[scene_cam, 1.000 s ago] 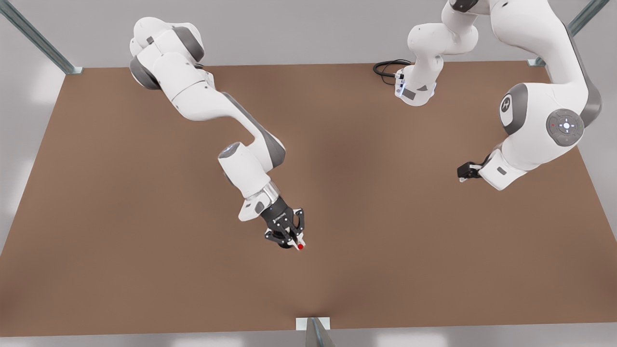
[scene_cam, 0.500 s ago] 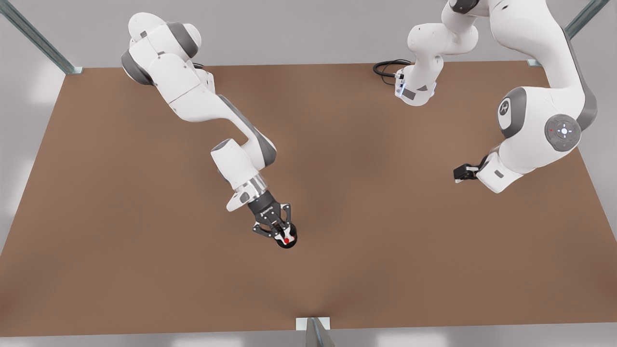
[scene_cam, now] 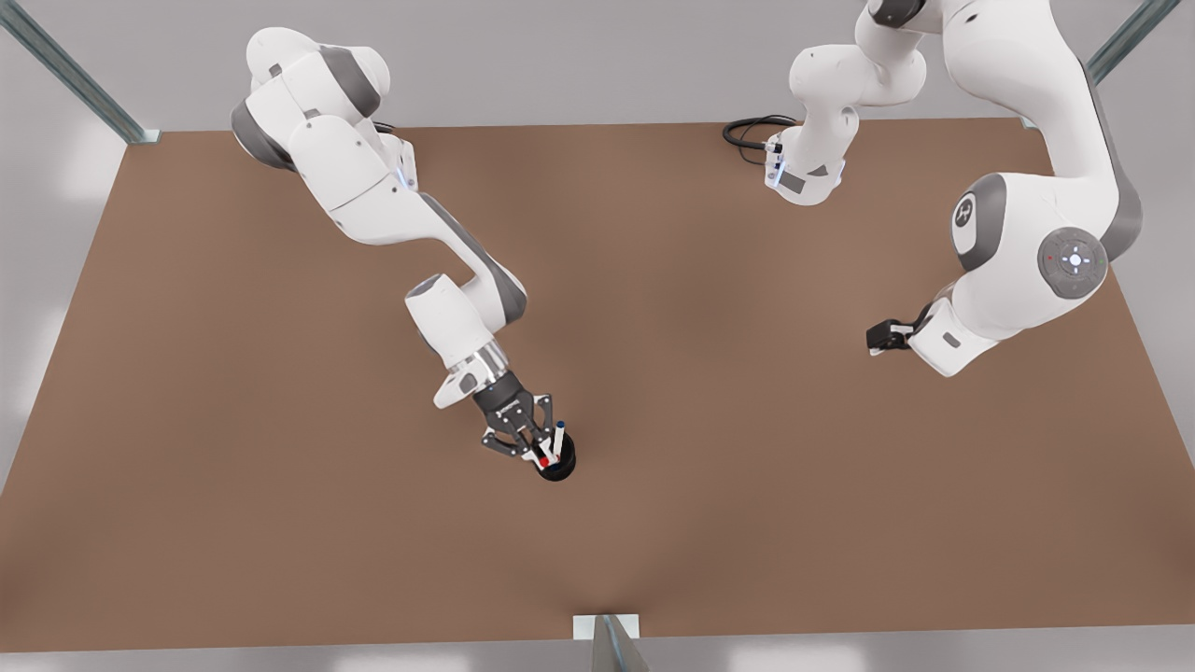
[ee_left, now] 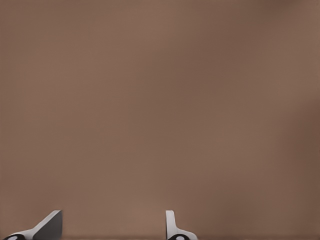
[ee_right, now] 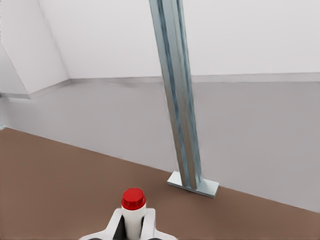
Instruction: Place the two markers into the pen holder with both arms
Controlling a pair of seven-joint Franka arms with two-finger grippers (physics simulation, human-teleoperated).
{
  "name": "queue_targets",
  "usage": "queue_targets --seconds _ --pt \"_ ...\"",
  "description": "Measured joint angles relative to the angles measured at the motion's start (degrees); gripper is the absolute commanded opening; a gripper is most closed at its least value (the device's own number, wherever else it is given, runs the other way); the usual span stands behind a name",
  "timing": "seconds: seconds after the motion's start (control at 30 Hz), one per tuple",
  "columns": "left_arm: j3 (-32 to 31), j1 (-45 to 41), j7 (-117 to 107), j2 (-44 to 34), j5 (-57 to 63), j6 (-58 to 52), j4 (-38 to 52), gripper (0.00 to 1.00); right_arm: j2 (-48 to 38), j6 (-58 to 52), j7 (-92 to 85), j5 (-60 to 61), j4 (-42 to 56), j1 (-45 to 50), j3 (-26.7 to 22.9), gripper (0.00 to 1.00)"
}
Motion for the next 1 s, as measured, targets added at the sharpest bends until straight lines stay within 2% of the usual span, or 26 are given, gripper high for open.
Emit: queue_targets --seconds 0.1,0.13,0.17,0.37,0.47,0.53,0.63,0.67,0.7,0.73,0.77,0.87,1.0 --pt "0.0 0.0 -0.09 0.19 0.0 0.04 -0.04 1.0 0.49 0.16 -0.14 -0.1 -1.41 0.03 0.07 0.24" --pt "0.0 0.0 -0.12 0.22 -0.01 0.05 -0.04 1.0 0.76 0.17 -0.22 -0.09 -2.03 0.0 0.07 0.37" --pt "0.0 0.0 -0.14 0.26 -0.01 0.06 -0.05 1.0 1.18 0.16 -0.33 -0.04 -2.71 0.03 0.07 1.0" --pt "0.0 -0.01 -0.27 0.31 -0.01 0.09 0.01 1.0 1.83 0.13 -0.81 0.03 -3.43 -0.07 0.07 1.0" --pt "0.0 0.0 -0.32 0.3 0.02 0.1 0.03 1.0 0.44 -1.54 -1.24 -0.18 0.96 -1.66 -0.32 1.0" --pt "0.0 0.0 -0.34 0.17 0.09 0.08 0.04 1.0 -4.14 -10.23 -1.76 -1.1 8.56 -5.46 -0.34 1.0" --pt "0.11 0.21 -0.35 -0.29 0.27 -0.02 0.1 1.0 -19.23 -32.66 -2.32 -2.09 11.36 -16.02 0.13 1.0" --pt "0.14 0.31 -0.34 -0.38 0.31 -0.04 0.33 1.0 -24.41 -40.36 -2.53 -1.67 8.96 -18.64 -1.88 1.0" --pt "0.16 0.46 -0.31 -0.53 0.34 -0.08 0.82 1.0 -28.03 -48.14 -2.78 -0.27 7.23 -16.97 -7.87 1.0" --pt "0.29 0.58 -0.17 -1.24 0.36 -0.17 1.13 1.0 -29.8 -55.46 -3.01 0.82 6.42 -14.3 -13.37 1.0" --pt "0.64 0.63 -0.03 -2.54 0.39 -0.44 1.27 1.0 -30.69 -61.88 -3.2 1.63 5.97 -13.1 -15.97 1.0" --pt "0.96 1.0 0.34 -5.45 1.11 -1.62 1.67 1.0 -31.14 -76.57 -3.66 3.02 6.26 -10.71 -17.98 1.0" --pt "0.89 0.21 0.73 -5.58 1.74 -2.99 2.21 1.0 -28.31 -86.05 -4.21 3.71 8.69 -9.34 -18.66 1.0"
